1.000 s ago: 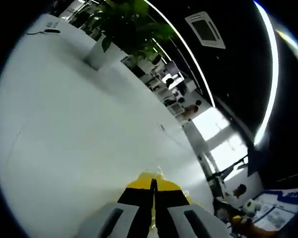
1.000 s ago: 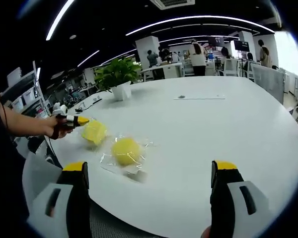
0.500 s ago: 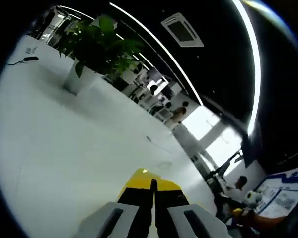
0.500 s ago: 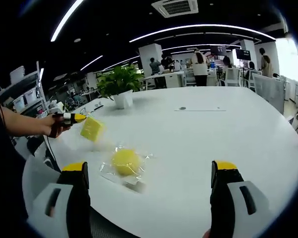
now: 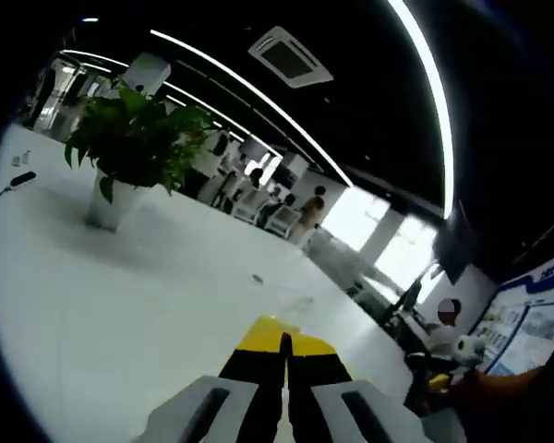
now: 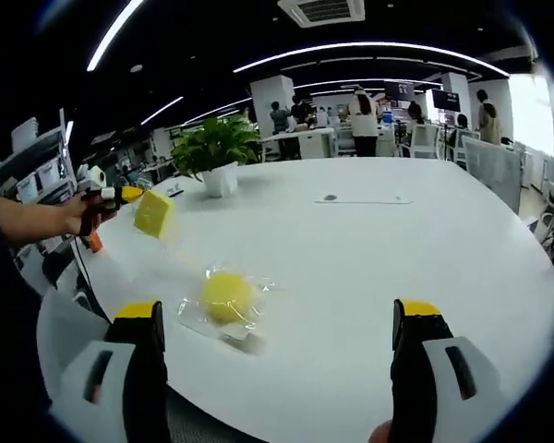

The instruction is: Compare the silicone blocks by pressing each to a similar depth, holding the contact briefly, and releasing to observe deformation and rebound differences across the visible hardness samples.

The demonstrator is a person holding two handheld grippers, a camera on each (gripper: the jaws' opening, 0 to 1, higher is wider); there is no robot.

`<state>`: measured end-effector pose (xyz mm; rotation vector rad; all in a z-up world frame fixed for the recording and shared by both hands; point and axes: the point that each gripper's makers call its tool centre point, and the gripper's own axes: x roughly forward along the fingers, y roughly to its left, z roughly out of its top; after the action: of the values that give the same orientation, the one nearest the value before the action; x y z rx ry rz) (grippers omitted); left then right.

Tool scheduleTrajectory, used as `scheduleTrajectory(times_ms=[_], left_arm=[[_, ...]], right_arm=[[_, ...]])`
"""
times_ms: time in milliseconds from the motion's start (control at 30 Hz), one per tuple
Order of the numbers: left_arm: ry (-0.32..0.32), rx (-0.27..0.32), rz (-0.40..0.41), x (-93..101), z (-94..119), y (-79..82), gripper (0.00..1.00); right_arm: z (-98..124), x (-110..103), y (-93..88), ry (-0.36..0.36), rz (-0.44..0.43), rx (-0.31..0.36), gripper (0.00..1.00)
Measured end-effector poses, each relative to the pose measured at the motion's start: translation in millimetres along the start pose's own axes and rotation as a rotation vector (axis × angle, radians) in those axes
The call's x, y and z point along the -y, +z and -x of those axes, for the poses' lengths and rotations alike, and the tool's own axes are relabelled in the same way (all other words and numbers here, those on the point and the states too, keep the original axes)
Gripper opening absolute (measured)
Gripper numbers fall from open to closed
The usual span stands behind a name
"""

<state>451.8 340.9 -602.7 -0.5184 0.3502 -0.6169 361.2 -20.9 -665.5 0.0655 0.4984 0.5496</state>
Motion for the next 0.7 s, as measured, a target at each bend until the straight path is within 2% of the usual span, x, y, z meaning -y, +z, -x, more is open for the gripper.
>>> scheduleTrajectory(times_ms=[100,267,367,533,600,700], left_arm=[[-0.024,0.025,-0.026,8.9,-0.6,16.1,0.00],[-0.044,0.054,-0.048,21.2,1.7,33.1,0.00],[-0.067,0.077,-0.063,31.9,3.3,42.2,0.00],[-0.069,0.106,-0.082,41.2,7.0,51.7,0.00],[-0.065,0.101,-0.094,42.0,8.2,53.4,0.00],[-0.078,0.108,-0.116,47.4,11.2,60.4,0.00]], right_arm=[[-0.4,0.3,2.5,-0.003,0.028,-0.003,0.96],[-1.1,-2.6,11.8,0.017,0.012,0.014,0.96],[-0.8,-8.7,14.6,0.050,0.023,0.012,0.87],[-3.0,-12.5,21.9,0.064,0.019,0.027,0.96],[-3.3,-18.1,32.5,0.095,0.009,0.066,0.96],[-5.0,-12.7,38.6,0.086,0.023,0.078,0.97]])
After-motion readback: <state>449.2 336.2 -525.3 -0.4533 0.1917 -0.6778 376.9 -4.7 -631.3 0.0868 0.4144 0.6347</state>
